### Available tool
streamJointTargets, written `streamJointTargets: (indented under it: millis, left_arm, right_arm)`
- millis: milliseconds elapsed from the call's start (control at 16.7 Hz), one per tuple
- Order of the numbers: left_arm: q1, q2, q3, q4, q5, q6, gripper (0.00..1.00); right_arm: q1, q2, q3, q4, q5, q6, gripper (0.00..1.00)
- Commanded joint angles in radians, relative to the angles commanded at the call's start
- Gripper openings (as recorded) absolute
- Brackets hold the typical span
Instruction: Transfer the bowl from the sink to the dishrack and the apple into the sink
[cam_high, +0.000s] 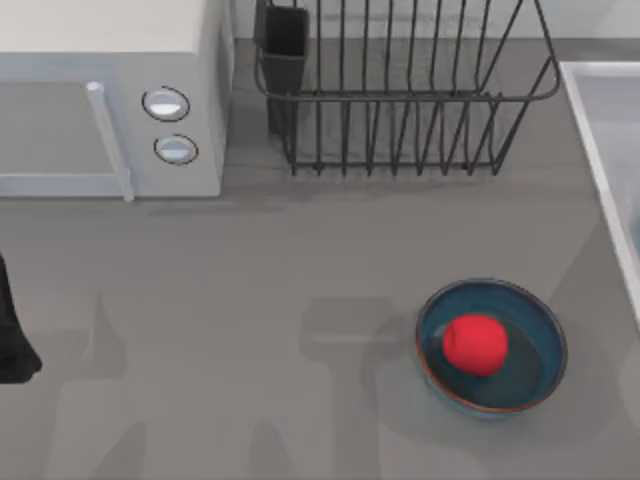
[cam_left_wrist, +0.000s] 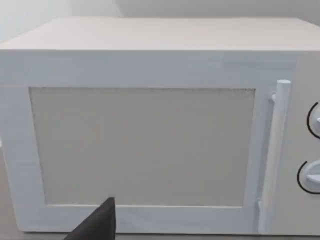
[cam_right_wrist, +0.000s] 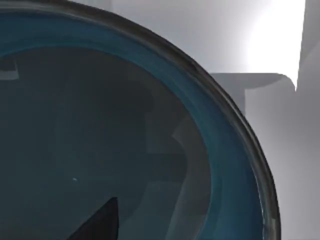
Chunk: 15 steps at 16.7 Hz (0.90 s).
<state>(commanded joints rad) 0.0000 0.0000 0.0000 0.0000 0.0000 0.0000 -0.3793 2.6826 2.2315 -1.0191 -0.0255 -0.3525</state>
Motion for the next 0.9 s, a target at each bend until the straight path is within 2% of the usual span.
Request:
streamJointTargets:
  millis: [360, 900]
  left_arm:
    - [0.0, 0.0, 0.0, 0.0, 0.0, 0.0, 1.0]
    - [0.0, 0.0, 0.0, 0.0, 0.0, 0.0, 1.0]
  right_arm:
    - [0.001, 0.025, -0.021, 0.039, 0.0, 0.001, 1.0]
    - [0.001, 0.025, -0.021, 0.039, 0.0, 0.001, 0.32]
